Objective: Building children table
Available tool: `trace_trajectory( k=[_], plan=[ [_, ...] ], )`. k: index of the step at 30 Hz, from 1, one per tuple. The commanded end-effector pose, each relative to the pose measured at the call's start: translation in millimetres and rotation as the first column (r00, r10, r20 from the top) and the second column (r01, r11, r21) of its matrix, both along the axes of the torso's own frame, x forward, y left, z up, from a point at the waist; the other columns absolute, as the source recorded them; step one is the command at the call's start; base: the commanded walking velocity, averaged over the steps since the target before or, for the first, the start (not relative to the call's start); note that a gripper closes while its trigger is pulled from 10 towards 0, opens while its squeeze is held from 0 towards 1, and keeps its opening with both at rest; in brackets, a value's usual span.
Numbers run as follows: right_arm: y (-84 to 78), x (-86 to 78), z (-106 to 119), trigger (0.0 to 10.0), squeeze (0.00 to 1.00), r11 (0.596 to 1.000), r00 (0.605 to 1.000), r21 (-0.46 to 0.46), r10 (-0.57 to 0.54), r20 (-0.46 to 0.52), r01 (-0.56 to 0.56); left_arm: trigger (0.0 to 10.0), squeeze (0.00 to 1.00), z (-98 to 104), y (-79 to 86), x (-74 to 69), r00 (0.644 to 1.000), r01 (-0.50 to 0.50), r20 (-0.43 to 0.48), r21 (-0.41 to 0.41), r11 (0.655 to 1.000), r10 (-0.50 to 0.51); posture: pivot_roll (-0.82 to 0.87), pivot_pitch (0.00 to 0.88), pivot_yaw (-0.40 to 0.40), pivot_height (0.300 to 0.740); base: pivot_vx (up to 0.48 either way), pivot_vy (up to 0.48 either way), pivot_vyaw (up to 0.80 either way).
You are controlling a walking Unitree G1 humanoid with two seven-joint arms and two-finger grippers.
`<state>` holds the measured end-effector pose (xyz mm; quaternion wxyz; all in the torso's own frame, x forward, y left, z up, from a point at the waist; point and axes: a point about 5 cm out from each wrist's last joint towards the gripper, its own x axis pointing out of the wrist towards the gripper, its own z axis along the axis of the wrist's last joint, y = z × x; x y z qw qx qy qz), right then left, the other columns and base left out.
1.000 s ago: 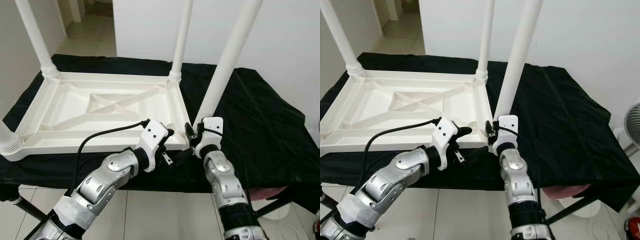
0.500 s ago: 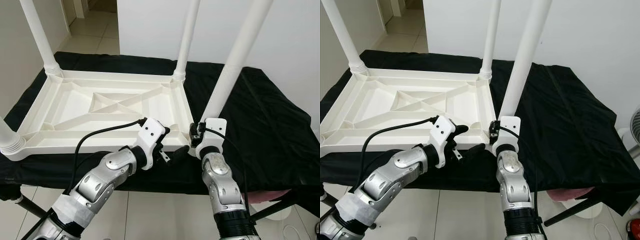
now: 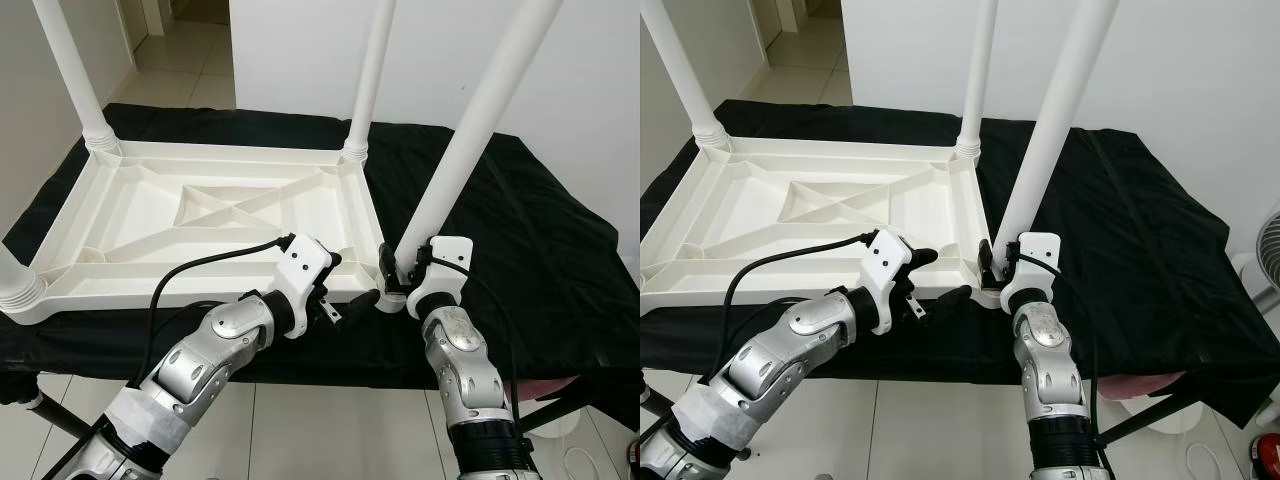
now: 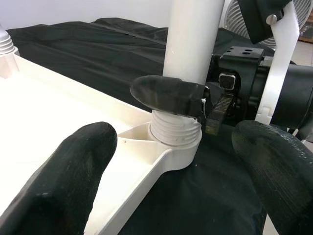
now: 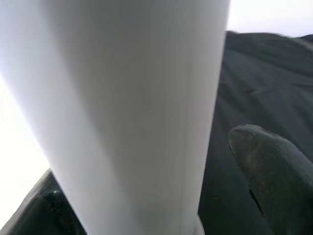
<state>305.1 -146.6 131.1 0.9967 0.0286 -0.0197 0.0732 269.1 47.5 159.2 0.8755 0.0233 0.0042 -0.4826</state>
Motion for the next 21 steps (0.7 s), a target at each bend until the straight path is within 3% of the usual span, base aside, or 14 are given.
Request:
trace_trajectory(
  k=[1,7,10,11,14,19,21],
  plan=[
    [-0.6,1.4,-2.8,10.0,0.0,0.998,0.998,0.002,0.058,-0.005,-0.058,10.0,0.0,3.6,-4.2,-5.4,0.985,0.17,0.013,0.007,0.985,-0.17,-0.05,0.0,-0.065,0.74,0.0,0.0,0.0],
    [-6.3,5.2,-4.1,10.0,0.0,0.953,0.956,-0.076,0.293,0.004,-0.292,10.0,0.0,1.3,-7.8,-9.2,0.983,0.182,0.008,0.007,0.983,-0.182,-0.05,0.0,-0.063,0.74,0.0,0.0,0.0],
    [-9.9,6.5,-3.7,10.0,0.0,0.94,0.945,-0.099,0.328,0.008,-0.325,10.0,0.0,0.8,-8.4,-9.7,0.983,0.183,0.007,0.007,0.983,-0.183,-0.05,0.0,-0.064,0.74,0.0,0.0,0.0],
    [-14.8,9.7,-2.0,10.0,0.0,0.92,0.927,-0.131,0.376,0.016,-0.371,10.0,0.0,0.1,-9.0,-10.3,0.983,0.185,0.007,0.01,0.983,-0.185,-0.04,0.0,-0.064,0.74,0.0,0.0,0.0],
    [-15.5,10.4,-1.4,10.0,0.0,0.916,0.923,-0.134,0.384,0.019,-0.378,10.0,0.0,0.0,-9.0,-10.3,0.983,0.186,0.007,0.011,0.983,-0.186,-0.04,0.0,-0.064,0.74,0.0,0.0,0.0],
    [-21.2,20.1,-0.3,10.0,0.0,0.864,0.882,-0.192,0.472,-0.01,-0.465,10.0,0.0,-0.2,-9.3,-10.8,0.982,0.188,0.008,0.018,0.982,-0.188,-0.04,0.0,-0.063,0.74,0.0,0.0,0.0],
    [-21.2,20.1,-0.3,10.0,0.0,0.864,0.882,-0.192,0.472,-0.01,-0.465,10.0,0.0,-0.2,-9.3,-10.8,0.982,0.188,0.008,0.018,0.982,-0.188,-0.04,0.0,-0.063,0.74,0.0,0.0,0.0]
  ],
)
